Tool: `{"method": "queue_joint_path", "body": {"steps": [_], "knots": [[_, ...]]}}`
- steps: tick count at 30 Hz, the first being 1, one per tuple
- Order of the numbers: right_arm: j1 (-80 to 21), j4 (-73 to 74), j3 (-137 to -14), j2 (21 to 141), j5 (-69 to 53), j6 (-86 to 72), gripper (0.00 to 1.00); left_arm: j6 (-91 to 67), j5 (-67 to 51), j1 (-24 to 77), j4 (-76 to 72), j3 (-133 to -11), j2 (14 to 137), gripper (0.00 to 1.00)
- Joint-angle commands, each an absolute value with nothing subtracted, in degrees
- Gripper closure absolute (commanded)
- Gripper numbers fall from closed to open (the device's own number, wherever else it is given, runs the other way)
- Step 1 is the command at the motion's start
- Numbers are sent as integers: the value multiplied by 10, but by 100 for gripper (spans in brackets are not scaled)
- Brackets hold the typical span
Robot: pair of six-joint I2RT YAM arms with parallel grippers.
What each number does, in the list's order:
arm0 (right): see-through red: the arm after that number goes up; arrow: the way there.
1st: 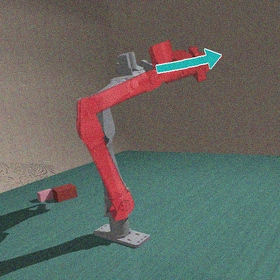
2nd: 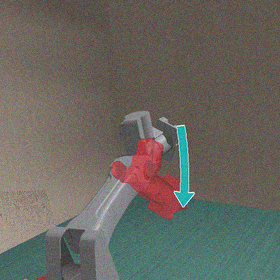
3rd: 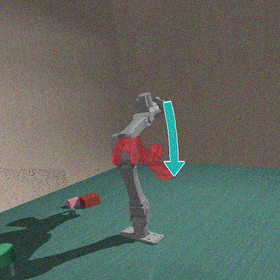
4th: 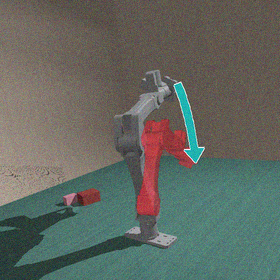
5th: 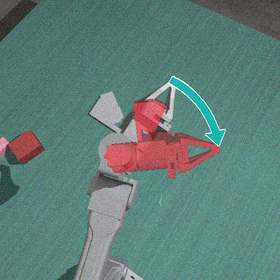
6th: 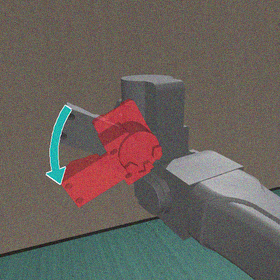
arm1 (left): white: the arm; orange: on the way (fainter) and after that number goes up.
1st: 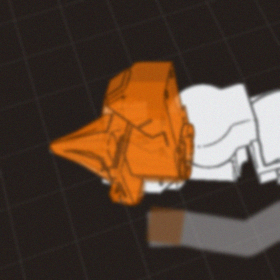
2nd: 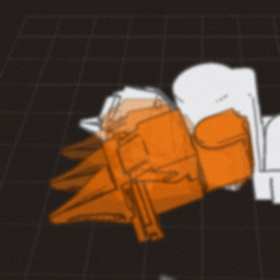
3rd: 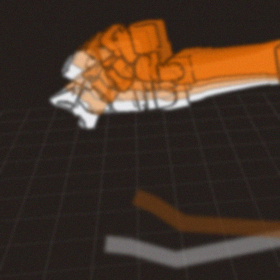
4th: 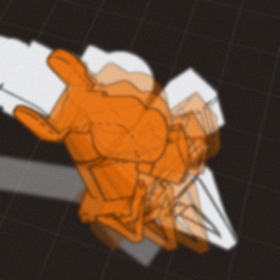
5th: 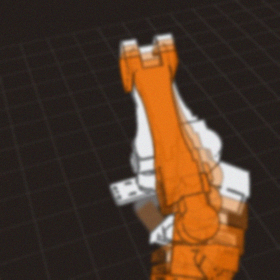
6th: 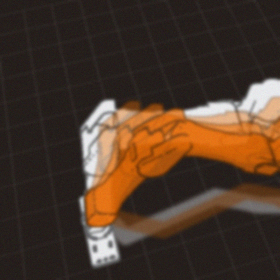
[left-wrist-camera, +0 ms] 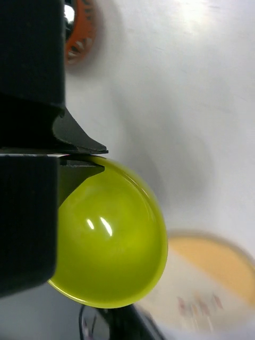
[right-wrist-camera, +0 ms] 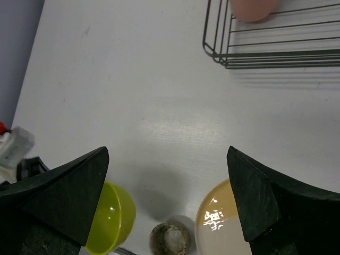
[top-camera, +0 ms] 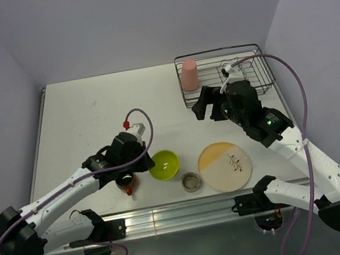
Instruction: Load the mixed dishes into the dish rack
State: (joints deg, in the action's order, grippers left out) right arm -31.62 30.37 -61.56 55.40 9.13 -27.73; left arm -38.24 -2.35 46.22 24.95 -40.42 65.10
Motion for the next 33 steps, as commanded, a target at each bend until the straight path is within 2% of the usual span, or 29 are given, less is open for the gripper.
{"method": "queue_joint_path", "body": {"steps": [1, 11, 17, 24, 33], "knots": [[-309, 301, -631, 554, 5, -296, 0, -344, -59, 446, 140, -467, 601, 100], [-302, 258, -586, 539, -166, -316, 0, -419, -256, 366, -90, -458, 617, 100], [-302, 201, -556, 529, -259, -347, 0, -448, -276, 359, -148, -461, 647, 100], [-302, 138, -528, 482, -261, -376, 1, -468, -285, 356, -175, -462, 664, 100], [-302, 125, -519, 488, -292, -390, 1, -477, -294, 353, -187, -475, 667, 100]]}}
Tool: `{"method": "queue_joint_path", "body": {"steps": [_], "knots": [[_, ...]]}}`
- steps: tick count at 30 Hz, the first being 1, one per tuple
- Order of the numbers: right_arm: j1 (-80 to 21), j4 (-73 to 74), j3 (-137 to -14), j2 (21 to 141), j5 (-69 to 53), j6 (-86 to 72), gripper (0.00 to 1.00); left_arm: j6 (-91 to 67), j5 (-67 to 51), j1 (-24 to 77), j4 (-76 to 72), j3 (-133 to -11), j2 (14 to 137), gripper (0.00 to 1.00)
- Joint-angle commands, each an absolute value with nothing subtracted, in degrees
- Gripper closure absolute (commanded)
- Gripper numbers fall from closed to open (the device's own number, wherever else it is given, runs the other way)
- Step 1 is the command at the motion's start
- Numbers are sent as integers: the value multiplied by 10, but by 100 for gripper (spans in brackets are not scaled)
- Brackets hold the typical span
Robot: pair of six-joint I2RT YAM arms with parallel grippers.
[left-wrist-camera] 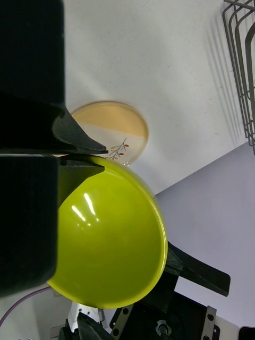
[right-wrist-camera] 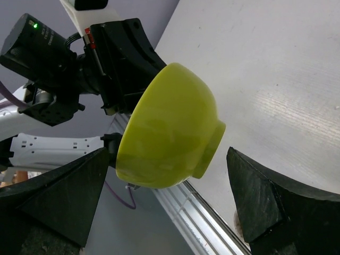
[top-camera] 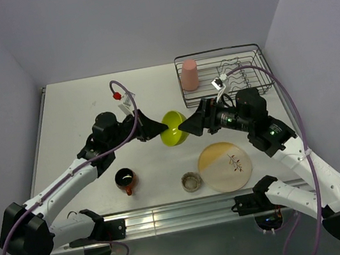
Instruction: Load the mixed dishes into the dish rack
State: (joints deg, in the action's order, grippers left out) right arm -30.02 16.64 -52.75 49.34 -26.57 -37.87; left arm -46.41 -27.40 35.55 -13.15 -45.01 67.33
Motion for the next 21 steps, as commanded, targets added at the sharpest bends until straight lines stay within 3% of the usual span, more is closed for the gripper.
{"method": "queue_joint_path", "body": {"steps": [1, 21], "knots": [[-302, 122, -518, 489, -298, -392, 1, -478, -294, 353, -188, -477, 669, 100], [-302, 84, -512, 490, -347, -453, 9, -453, -295, 348, -178, -495, 679, 100]]}}
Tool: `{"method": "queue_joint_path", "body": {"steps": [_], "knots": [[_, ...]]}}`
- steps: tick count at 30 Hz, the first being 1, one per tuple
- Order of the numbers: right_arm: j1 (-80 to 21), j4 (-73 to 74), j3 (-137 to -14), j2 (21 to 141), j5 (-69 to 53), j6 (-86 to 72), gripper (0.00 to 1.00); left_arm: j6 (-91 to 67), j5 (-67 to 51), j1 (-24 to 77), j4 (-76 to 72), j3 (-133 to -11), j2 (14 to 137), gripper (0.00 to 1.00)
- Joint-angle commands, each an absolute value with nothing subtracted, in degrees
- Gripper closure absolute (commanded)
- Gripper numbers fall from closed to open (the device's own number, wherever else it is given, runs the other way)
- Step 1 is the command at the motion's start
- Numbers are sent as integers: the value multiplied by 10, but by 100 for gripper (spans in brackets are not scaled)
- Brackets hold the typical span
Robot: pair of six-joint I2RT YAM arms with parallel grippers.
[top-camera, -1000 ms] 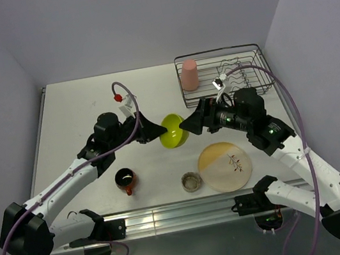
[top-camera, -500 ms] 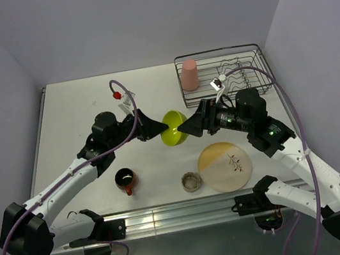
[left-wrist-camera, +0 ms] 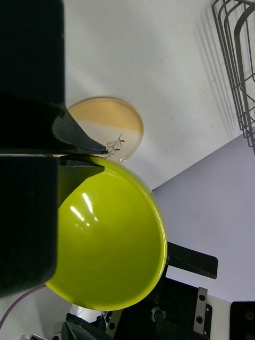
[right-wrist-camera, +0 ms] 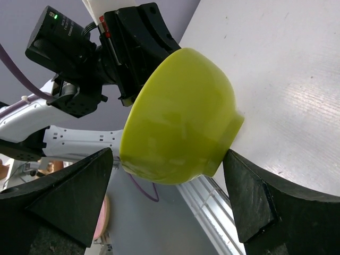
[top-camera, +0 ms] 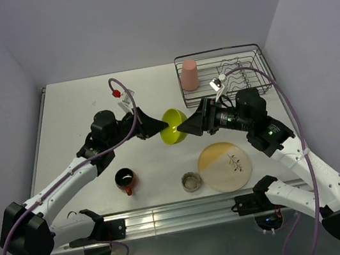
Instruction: Load the mixed dishes into the dish rack
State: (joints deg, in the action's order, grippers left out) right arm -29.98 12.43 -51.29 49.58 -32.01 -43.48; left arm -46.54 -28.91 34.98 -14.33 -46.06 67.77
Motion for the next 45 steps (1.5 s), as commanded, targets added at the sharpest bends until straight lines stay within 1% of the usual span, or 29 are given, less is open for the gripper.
{"method": "queue_joint_path", "body": {"steps": [1, 6, 12, 18, 21, 22, 24, 25, 27, 28, 29, 30, 31, 33, 34, 36, 37, 40, 45], "knots": [[-302, 85, -516, 489, -346, -454, 9, -449, -294, 347, -177, -495, 677, 100], [-302, 97, -523, 490, -345, -462, 6, -425, -282, 347, -154, -504, 671, 100], [-302, 98, -525, 496, -345, -467, 7, -415, -276, 346, -151, -504, 664, 100], [-302, 82, -519, 500, -345, -479, 20, -417, -283, 346, -158, -497, 668, 100], [-302, 74, -515, 504, -343, -484, 29, -420, -286, 347, -163, -497, 671, 100], [-302, 69, -513, 505, -343, -485, 36, -419, -286, 346, -163, -497, 671, 100], [-302, 62, -510, 506, -346, -489, 44, -418, -287, 347, -161, -497, 674, 100], [-302, 60, -509, 506, -345, -490, 55, -419, -287, 346, -160, -497, 674, 100], [-302, 62, -510, 509, -337, -488, 68, -421, -287, 346, -162, -496, 674, 100], [-302, 66, -511, 511, -335, -487, 86, -420, -287, 347, -161, -496, 675, 99], [-302, 67, -512, 512, -335, -487, 95, -419, -286, 346, -155, -497, 677, 97], [-302, 68, -512, 516, -333, -486, 100, -419, -284, 346, -152, -499, 678, 93], [-302, 67, -512, 518, -333, -484, 100, -419, -283, 347, -149, -499, 679, 82], [-302, 64, -509, 517, -332, -484, 100, -417, -280, 346, -146, -499, 677, 73], [-302, 63, -508, 516, -324, -484, 100, -417, -280, 346, -145, -498, 675, 65], [-302, 65, -508, 512, -318, -482, 100, -415, -276, 346, -142, -497, 672, 59], [-302, 66, -507, 512, -313, -482, 100, -413, -275, 345, -139, -497, 671, 51], [-302, 70, -510, 511, -310, -478, 100, -410, -274, 341, -132, -497, 671, 42], [-302, 86, -516, 515, -293, -462, 100, -410, -262, 331, -121, -496, 665, 33]]}}
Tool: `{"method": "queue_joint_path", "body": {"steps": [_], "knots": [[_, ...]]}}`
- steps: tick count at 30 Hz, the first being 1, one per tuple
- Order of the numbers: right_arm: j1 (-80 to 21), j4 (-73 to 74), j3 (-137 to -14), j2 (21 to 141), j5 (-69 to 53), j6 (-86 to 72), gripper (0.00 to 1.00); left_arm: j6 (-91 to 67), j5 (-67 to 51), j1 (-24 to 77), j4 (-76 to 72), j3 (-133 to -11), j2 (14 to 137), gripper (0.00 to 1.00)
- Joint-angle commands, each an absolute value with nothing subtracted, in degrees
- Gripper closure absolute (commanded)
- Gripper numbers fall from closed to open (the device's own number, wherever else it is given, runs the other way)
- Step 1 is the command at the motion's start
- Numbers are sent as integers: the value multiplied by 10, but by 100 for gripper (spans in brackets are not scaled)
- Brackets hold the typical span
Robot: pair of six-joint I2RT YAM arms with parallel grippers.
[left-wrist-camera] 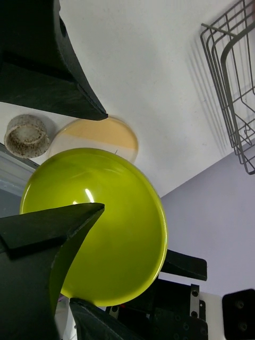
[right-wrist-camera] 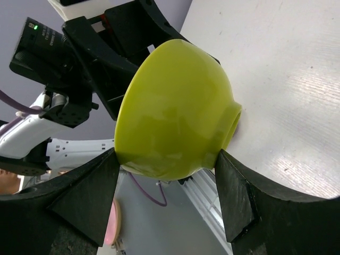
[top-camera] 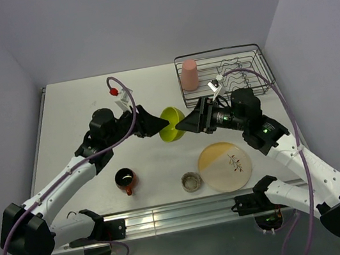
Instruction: Load the mixed dishes into the dish rack
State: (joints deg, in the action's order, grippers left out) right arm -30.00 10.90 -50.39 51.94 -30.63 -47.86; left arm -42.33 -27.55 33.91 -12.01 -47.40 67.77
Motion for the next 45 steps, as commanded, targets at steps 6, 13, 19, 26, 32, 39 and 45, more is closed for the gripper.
{"method": "queue_joint_path", "body": {"steps": [6, 13, 19, 26, 32, 39, 45], "knots": [[-302, 166, -552, 536, -215, -406, 100, -393, -125, 322, -20, -511, 636, 23], [-301, 252, -637, 600, -92, -341, 100, -385, 54, 323, 71, -531, 570, 20], [-296, 344, -775, 709, 35, -273, 100, -375, 40, 322, 82, -520, 551, 23], [-283, 445, -963, 879, 184, -201, 100, -379, -5, 322, 54, -481, 562, 24], [-264, 507, -1070, 986, 252, -168, 100, -379, -23, 322, 39, -455, 575, 24], [-237, 546, -1140, 1070, 308, -143, 100, -369, -24, 323, 45, -453, 582, 24], [-212, 552, -1166, 1136, 310, -127, 100, -368, -33, 322, 36, -450, 589, 24]]}}
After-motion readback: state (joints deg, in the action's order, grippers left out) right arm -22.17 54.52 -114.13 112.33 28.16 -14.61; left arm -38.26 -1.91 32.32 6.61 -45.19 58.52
